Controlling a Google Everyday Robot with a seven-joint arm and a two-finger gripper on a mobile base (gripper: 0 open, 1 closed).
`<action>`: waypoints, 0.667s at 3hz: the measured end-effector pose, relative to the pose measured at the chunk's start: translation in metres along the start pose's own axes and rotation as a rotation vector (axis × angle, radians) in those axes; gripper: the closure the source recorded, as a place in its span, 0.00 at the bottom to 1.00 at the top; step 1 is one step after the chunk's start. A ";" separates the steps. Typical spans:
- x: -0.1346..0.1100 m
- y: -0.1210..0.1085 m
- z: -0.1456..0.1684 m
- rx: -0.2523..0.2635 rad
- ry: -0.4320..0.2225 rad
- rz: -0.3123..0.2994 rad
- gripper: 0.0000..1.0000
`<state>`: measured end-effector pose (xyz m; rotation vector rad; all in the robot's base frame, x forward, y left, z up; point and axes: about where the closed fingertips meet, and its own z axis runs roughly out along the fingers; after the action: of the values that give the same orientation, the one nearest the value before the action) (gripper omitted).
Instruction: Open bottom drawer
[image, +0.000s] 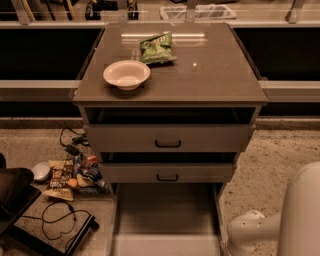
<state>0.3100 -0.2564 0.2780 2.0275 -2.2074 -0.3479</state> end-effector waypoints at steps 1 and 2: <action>0.003 0.019 -0.069 0.026 -0.004 -0.025 0.00; 0.004 0.052 -0.136 0.040 -0.024 0.023 0.00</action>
Offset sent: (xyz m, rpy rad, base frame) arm 0.0313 -0.0494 0.3473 -0.0781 -0.2915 -0.1120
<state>0.2927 -0.2681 0.4221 2.0260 -2.2683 -0.3294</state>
